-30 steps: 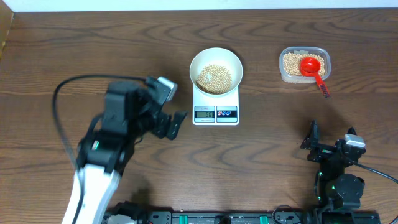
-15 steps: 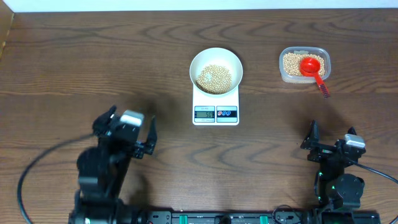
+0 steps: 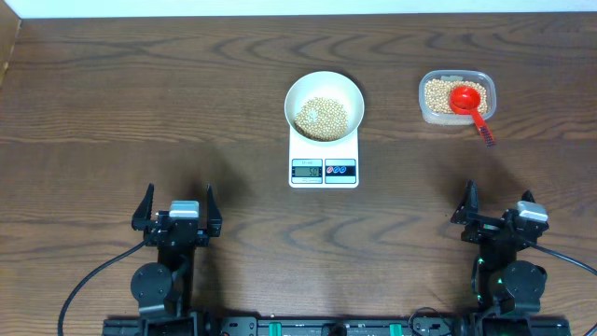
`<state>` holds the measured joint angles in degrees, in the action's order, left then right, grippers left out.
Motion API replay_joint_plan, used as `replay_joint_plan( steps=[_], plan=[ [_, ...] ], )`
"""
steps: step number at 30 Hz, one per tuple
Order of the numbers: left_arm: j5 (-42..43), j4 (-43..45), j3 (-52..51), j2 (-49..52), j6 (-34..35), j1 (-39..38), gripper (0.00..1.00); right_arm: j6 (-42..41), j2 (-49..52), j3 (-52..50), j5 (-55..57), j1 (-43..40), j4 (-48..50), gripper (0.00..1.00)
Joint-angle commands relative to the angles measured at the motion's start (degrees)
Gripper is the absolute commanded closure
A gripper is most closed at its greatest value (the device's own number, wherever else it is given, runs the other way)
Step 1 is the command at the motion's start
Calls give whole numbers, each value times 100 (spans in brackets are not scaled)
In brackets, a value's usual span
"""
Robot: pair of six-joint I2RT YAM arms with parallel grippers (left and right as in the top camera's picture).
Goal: Scoop item into bowl and weigh 50g on scale
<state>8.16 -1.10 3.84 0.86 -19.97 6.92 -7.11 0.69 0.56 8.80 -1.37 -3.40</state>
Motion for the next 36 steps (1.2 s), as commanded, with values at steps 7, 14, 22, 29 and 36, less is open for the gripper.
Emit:
replay_joint_plan(
  steps=[7,14,22,29,36],
  plan=[
    [-247,-264,-361,-79,345,57,2,55,-42,-24,7,31,-2,1],
    [-439,-291,-361,-79,490,57,2,55,-42,-24,7,31,-2,1],
    [-437,-269,-361,-59,485,57,2,55,-42,-24,7,31,-2,1],
    [-437,-269,-361,-57,485,57,2,55,-42,-24,7,31,-2,1],
    [-437,-269,-361,-59,485,57,2,55,-42,-24,7,28,-2,1]
  ],
)
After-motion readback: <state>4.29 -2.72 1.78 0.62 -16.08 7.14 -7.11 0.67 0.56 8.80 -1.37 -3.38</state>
